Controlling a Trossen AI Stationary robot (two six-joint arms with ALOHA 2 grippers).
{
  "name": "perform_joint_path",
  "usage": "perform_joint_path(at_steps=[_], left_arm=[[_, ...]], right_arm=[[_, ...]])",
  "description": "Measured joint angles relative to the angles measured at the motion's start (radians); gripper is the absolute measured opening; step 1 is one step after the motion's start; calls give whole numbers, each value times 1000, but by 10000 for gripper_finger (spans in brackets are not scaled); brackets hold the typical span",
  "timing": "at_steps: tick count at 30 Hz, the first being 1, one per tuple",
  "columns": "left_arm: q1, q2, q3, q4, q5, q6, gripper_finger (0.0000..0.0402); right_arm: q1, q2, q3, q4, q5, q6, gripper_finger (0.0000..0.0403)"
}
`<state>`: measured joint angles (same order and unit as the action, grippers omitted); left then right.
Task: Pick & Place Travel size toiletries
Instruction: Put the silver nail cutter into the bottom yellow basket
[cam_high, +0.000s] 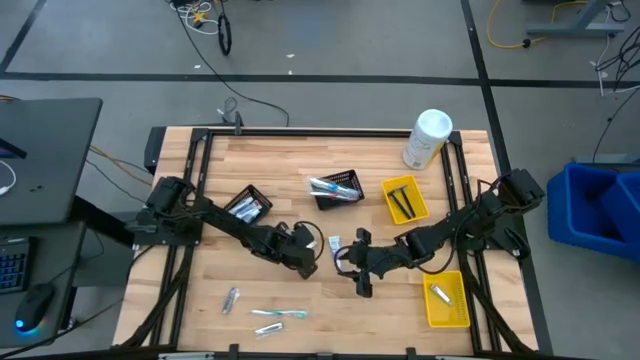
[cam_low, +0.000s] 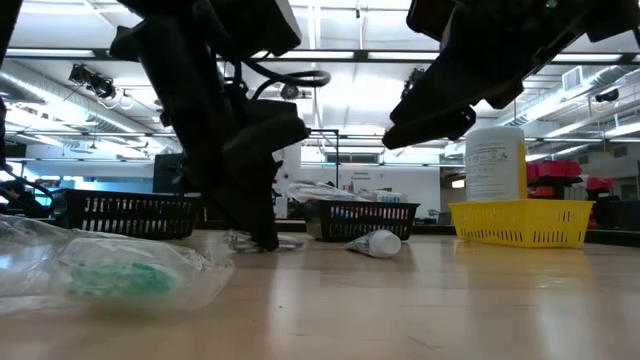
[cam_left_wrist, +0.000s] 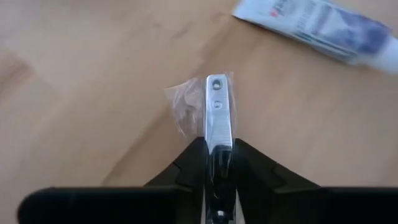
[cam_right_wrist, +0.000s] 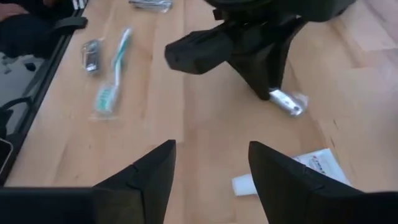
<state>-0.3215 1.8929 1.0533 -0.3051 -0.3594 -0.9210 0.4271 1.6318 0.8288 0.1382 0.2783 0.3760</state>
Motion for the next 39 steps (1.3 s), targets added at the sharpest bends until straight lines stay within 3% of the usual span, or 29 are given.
perform_joint_path(at_steps=[5, 14, 19, 26, 39], left_arm=[[-26, 6, 58, -3, 15, 131, 65], [-103, 2, 196, 87, -40, 503, 84], [-114, 2, 221, 90, -42, 529, 68], [-114, 2, 221, 96, -46, 533, 79], [-114, 1, 220, 142, -72, 565, 77]], right_arm=[[0, 6, 0, -1, 35, 0, 203], [0, 31, 0, 14, 58, 3, 213], [6, 40, 0, 81, 1, -1, 227], [7, 41, 0, 108, 16, -41, 238], [5, 40, 0, 102, 8, -52, 132]])
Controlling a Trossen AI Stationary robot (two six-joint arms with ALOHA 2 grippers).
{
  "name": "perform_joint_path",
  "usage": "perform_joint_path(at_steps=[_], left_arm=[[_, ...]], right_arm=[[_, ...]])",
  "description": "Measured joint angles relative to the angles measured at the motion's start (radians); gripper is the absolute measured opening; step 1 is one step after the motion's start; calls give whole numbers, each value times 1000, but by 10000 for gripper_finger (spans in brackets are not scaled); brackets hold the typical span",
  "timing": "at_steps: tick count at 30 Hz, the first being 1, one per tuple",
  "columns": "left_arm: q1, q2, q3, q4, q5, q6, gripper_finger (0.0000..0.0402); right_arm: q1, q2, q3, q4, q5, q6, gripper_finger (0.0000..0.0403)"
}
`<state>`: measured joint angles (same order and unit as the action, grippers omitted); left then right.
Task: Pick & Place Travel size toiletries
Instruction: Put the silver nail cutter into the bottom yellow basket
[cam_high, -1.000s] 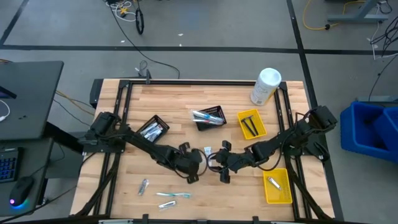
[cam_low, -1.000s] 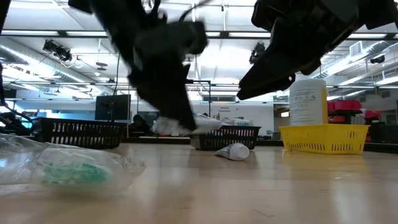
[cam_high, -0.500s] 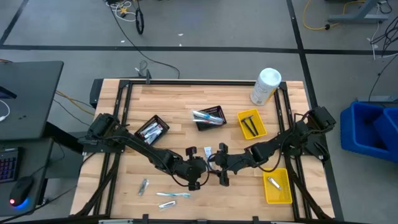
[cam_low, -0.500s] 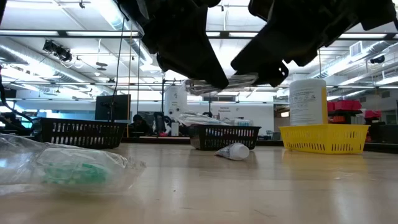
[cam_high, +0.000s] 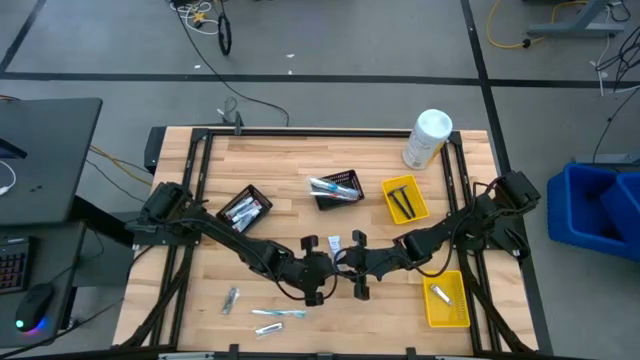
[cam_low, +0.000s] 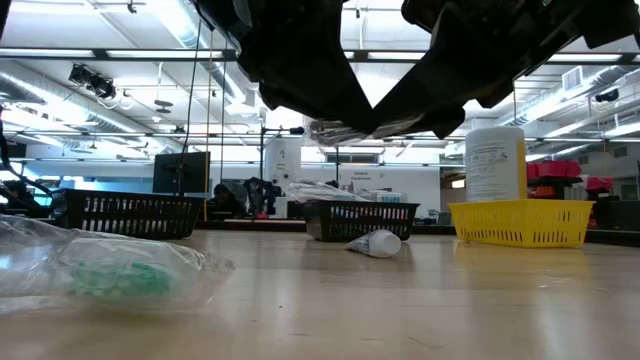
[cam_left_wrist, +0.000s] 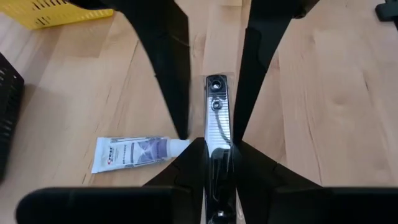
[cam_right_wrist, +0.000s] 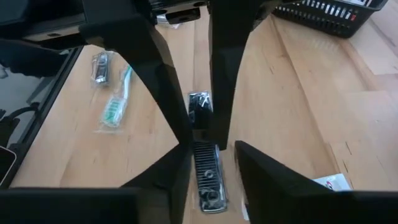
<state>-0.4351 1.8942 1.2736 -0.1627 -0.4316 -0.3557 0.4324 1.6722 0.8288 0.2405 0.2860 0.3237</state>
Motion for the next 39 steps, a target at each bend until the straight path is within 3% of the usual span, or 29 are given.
perform_joint_path(at_steps=[11, 39], left_arm=[[-1, 0, 0, -1, -38, -1, 80], [0, -4, 2, 10, -65, -7, 108]], right_arm=[[0, -1, 0, -3, -3, -48, 62], [2, 3, -1, -56, -2, -36, 56]])
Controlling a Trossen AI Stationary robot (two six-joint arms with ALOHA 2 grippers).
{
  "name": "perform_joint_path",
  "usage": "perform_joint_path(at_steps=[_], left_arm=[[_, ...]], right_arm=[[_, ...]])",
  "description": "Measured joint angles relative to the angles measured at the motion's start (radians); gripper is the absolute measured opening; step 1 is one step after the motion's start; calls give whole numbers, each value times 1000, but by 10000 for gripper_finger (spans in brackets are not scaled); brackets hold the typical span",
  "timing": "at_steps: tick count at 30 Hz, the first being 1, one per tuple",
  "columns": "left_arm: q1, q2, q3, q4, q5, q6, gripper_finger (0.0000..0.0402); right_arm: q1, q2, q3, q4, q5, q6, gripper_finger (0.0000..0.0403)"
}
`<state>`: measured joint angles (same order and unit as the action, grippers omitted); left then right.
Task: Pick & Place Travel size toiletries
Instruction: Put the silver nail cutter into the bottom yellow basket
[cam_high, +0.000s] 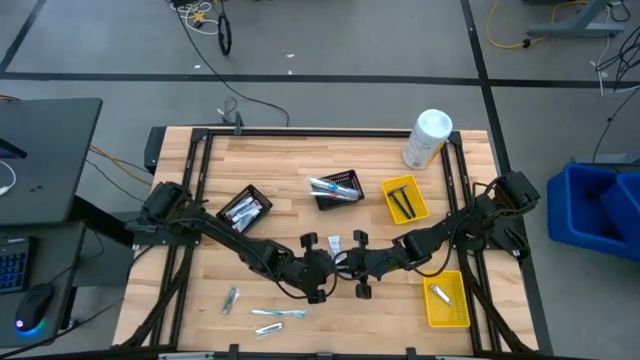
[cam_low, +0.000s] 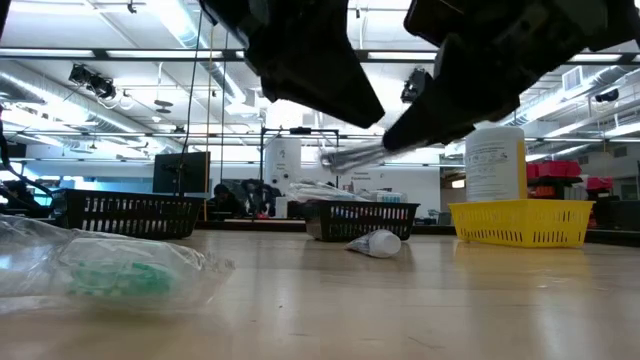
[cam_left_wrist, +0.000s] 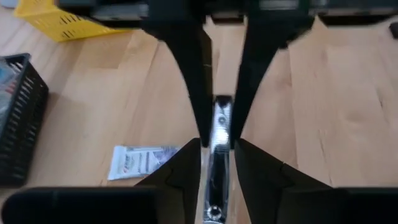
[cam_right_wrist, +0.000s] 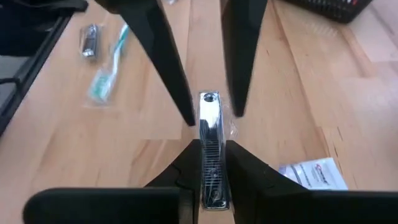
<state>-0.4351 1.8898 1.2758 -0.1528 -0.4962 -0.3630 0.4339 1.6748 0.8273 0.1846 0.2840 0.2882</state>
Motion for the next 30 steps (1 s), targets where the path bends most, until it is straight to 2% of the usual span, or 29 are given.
perform_joint_path(at_steps=[10, 15, 22, 26, 30], left_arm=[[0, 0, 0, -10, -61, -7, 152], [0, 1, 0, -11, -74, -32, 154], [0, 2, 0, -12, -69, -24, 145], [1, 2, -1, -12, -70, -25, 144], [1, 3, -1, -11, -74, -29, 144]], right_arm=[[12, -4, 0, -99, 0, 74, 55], [68, -91, 1, -198, -10, 114, 55], [206, -283, 89, -649, -137, 181, 55], [300, -361, 158, -939, -244, 173, 55], [394, -398, 193, -1167, -314, 243, 55]])
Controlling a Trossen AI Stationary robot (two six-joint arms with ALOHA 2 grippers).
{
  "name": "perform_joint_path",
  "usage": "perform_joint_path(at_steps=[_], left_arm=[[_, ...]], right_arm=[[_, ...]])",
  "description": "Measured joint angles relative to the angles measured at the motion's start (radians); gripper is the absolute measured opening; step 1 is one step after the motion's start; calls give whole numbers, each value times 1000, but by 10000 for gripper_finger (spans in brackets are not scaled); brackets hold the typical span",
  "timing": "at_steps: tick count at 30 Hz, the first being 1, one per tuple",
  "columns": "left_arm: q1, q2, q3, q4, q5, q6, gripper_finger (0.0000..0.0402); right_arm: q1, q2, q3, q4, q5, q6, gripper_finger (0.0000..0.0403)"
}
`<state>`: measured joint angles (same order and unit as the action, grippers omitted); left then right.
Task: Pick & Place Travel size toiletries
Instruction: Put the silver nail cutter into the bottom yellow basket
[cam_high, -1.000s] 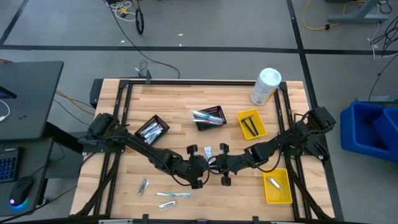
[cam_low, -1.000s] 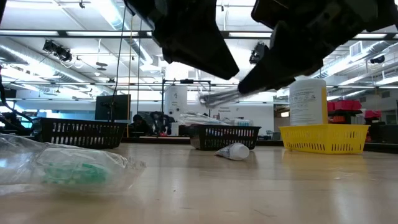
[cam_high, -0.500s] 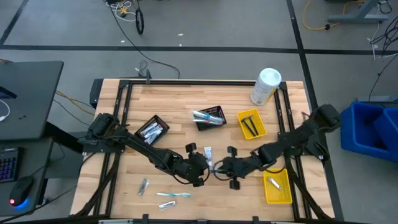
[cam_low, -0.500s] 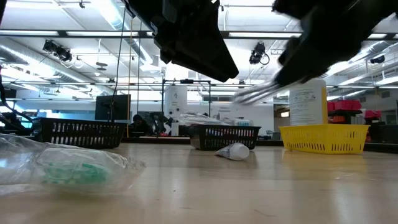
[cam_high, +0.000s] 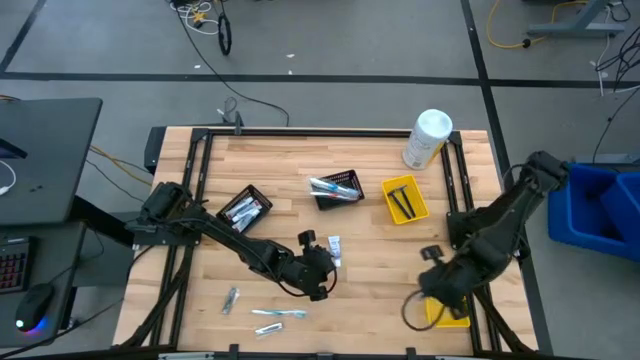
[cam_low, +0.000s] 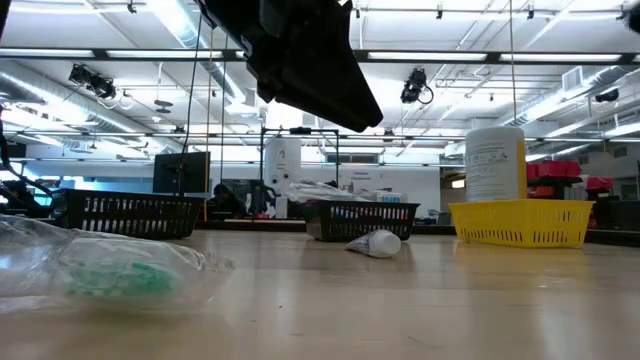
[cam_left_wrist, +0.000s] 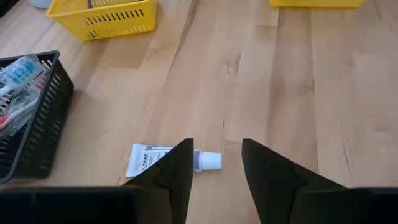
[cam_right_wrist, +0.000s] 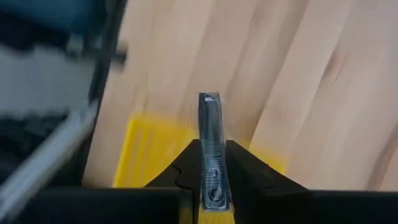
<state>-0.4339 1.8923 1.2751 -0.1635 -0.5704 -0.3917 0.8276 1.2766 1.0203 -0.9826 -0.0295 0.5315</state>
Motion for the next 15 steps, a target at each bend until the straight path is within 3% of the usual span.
perform_joint_path(at_steps=[6, 15], left_arm=[[7, 0, 0, -1, -31, -12, 144], [24, 0, -1, 1, -16, -22, 144]], right_arm=[[135, 8, -50, -147, -93, 46, 56], [201, 7, -144, -19, -85, 83, 64]])
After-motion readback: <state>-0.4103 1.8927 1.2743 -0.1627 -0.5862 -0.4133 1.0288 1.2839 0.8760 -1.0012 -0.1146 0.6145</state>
